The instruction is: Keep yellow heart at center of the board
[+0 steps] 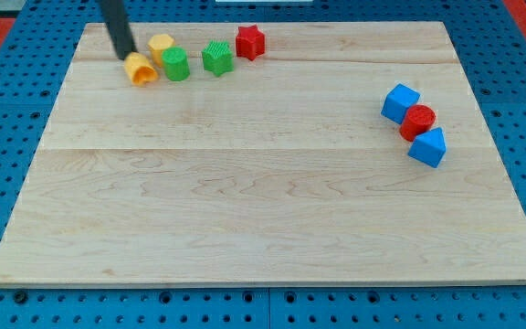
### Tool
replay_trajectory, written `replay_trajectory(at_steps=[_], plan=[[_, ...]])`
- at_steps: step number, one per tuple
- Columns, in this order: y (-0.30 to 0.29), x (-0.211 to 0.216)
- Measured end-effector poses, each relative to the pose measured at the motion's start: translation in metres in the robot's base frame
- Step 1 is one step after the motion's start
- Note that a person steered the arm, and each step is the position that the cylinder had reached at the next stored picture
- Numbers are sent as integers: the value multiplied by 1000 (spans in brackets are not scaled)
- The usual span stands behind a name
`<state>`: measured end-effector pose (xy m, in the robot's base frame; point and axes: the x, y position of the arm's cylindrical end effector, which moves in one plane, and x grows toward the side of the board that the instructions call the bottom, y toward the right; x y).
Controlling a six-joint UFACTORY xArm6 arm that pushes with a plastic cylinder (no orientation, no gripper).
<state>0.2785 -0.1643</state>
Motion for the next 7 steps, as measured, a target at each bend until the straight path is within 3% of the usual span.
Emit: replay_trajectory(at_steps=[1, 3, 4, 5, 7], plan=[[51, 29], [-82, 34], [-96, 30], [-101, 67], [-10, 51]])
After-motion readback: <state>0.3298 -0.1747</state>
